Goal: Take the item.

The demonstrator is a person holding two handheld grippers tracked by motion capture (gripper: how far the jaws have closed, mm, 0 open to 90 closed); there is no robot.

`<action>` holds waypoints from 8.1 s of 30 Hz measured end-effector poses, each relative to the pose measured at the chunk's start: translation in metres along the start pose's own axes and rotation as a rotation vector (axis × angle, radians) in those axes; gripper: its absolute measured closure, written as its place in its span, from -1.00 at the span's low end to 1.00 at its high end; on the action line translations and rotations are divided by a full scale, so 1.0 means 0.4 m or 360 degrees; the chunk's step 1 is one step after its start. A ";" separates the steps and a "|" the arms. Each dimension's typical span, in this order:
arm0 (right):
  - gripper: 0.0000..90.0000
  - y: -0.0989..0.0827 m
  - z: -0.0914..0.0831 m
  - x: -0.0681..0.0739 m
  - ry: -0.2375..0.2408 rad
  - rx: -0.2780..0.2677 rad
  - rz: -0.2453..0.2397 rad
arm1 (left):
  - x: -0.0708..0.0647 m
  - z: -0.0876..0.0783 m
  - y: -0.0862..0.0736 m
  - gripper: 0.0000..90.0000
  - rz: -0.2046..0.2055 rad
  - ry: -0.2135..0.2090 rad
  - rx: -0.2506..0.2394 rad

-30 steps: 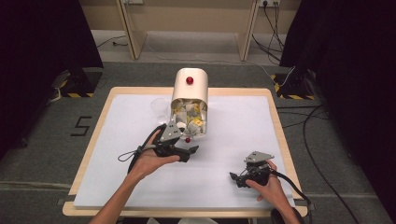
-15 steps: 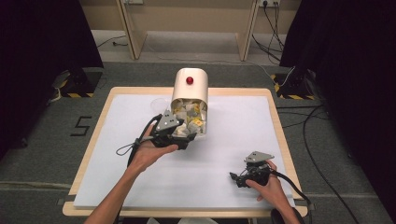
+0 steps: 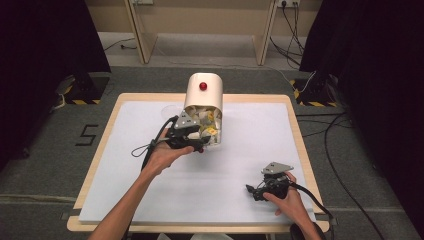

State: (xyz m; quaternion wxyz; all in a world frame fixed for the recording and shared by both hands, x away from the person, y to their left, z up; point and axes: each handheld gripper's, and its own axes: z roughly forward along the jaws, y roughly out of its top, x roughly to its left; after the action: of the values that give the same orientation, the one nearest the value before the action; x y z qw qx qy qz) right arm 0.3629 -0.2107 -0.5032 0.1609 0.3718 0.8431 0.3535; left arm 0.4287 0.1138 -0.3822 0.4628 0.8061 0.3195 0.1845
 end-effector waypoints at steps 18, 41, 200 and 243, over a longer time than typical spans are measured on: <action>-0.84 0.000 0.000 -0.001 -0.0001 -0.0001 -0.0007 | -0.007 0.033 0.013 0.65 0.0049 -0.0014 0.0074; -0.84 0.000 0.000 -0.001 -0.0001 -0.0001 -0.0007 | -0.005 0.021 0.031 0.78 0.0099 -0.0031 0.0101; -0.85 0.001 0.000 0.000 0.0004 0.0006 -0.0004 | 0.351 0.053 -0.064 0.90 -0.0269 0.0482 0.0033; -0.85 0.000 0.001 0.001 0.0004 0.0002 -0.0002 | 0.289 -0.047 -0.121 -0.67 -0.0341 0.0441 0.0003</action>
State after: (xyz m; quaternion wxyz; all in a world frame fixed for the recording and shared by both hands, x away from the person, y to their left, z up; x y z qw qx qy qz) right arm 0.3629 -0.2104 -0.5033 0.1597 0.3708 0.8439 0.3534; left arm 0.4852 0.2226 -0.4142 0.4307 0.7346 0.4645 0.2432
